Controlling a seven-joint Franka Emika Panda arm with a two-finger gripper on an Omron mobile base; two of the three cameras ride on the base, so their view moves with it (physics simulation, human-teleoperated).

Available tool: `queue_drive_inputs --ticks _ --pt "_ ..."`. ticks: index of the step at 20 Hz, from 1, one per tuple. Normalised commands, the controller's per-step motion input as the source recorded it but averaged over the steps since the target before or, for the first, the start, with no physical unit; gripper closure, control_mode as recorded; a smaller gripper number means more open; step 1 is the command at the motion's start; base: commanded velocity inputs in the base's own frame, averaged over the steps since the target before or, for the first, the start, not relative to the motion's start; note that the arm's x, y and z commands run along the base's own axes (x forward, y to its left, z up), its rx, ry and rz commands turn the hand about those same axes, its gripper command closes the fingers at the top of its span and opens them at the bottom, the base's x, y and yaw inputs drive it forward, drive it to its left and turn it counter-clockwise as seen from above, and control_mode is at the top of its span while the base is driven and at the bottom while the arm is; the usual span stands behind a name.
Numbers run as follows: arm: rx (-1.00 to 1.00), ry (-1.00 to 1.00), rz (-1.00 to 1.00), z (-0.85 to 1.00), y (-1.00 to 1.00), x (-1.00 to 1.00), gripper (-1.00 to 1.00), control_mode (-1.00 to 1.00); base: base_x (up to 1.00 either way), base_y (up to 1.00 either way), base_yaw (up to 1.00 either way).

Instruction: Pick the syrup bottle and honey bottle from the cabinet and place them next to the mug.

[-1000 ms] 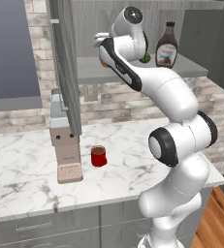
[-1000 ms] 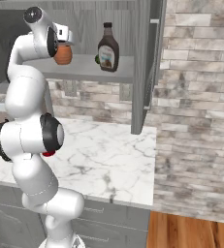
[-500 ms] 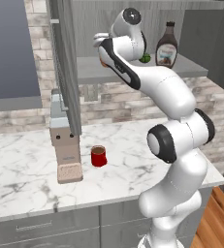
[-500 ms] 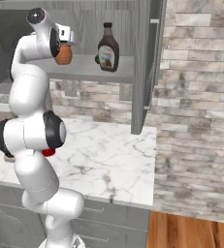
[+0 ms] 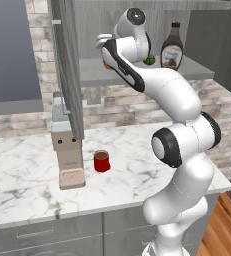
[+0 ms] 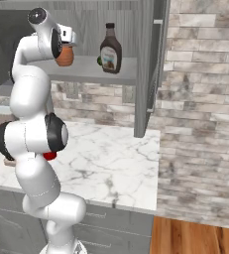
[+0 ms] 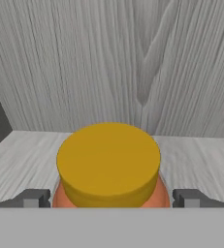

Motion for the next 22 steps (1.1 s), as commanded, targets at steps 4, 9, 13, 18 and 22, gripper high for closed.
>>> queue_drive_inputs --ticks 4,9,13,18,22 --pt "0.0 0.0 0.0 0.0 0.0 0.01 -1.0 -1.0 0.0 0.0 0.0" --pt "0.0 0.0 0.0 0.0 0.0 0.0 1.0 -1.0 0.0 0.0 0.0" --pt "0.0 0.0 0.0 0.0 0.0 0.0 1.0 -1.0 0.0 0.0 0.0" --pt "0.0 0.0 0.0 0.0 0.0 -0.03 1.0 -1.0 0.0 0.0 0.0" --pt "0.0 -0.01 0.0 0.0 -0.05 -0.39 1.0 -1.0 0.0 0.0 0.0"
